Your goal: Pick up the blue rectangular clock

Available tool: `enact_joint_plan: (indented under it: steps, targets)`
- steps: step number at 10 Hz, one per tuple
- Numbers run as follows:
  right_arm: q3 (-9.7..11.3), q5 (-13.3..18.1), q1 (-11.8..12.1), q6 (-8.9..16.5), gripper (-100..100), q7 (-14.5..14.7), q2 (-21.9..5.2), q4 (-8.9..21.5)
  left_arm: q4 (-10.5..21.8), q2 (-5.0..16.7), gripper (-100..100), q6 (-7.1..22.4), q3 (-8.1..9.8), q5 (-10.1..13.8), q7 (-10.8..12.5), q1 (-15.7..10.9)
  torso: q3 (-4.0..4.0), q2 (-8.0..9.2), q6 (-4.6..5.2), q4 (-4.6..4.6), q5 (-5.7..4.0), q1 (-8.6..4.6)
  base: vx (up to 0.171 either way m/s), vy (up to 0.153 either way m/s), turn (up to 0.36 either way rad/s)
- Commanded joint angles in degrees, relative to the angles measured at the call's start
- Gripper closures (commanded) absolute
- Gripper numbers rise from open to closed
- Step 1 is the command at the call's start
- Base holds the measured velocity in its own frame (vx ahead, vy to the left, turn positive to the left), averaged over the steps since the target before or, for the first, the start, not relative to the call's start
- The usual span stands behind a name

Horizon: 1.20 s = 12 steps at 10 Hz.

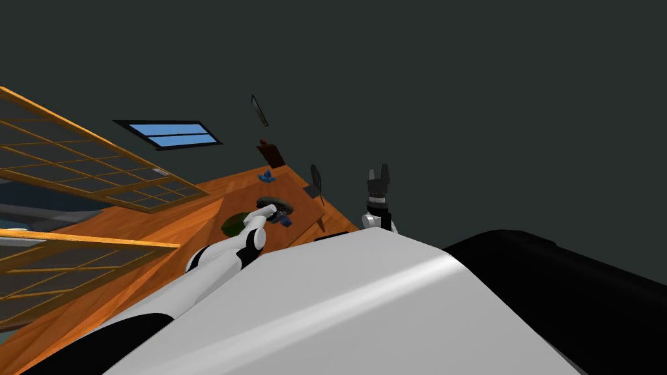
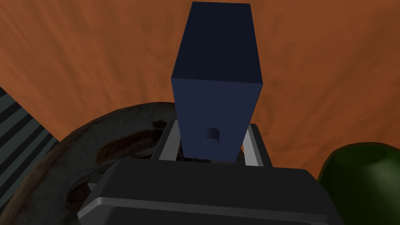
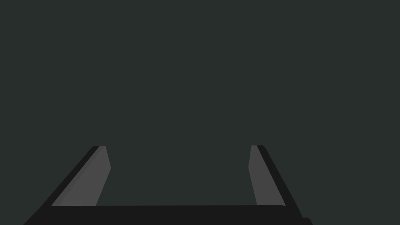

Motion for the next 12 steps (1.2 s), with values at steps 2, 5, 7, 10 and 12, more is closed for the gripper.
enact_joint_plan:
  steps: [2,5,7,10,12]
  targets:
    - [0.0,0.0,0.0,0.0,0,0.0,0.0,0.0,0.4,-1.0,100,0.5,-2.72,-1.4,4.7,-1.4,0.09,0.15,0.22,0.06,0.05,0.12,-0.105,0.116,-0.246]
    - [0.0,0.0,0.0,0.0,0,0.0,0.0,0.0,1.3,-1.9,100,0.7,-5.43,-2.8,9.4,-3.1,0.02,0.02,-0.01,0.01,-0.02,-0.01,-0.058,0.067,-0.073]
    - [0.0,0.0,0.0,0.0,0,0.0,0.0,0.0,1.3,-1.9,100,0.7,-5.43,-2.8,12.7,-3.1,0.13,0.23,0.09,0.05,0.02,0.18,-0.100,0.087,-0.125]
    - [0.0,0.0,0.0,0.0,0,0.0,0.0,0.0,2.1,-2.8,100,0.9,-8.13,-4.1,17.3,-4.7,0.11,0.18,0.18,0.07,0.01,0.20,-0.087,0.106,-0.154]
    - [0.0,0.0,0.0,0.0,0,0.0,0.0,0.0,2.1,-2.8,100,0.9,-8.13,-4.1,20.0,-4.7,0.10,0.16,-0.03,0.05,-0.03,0.14,-0.041,0.030,0.021]
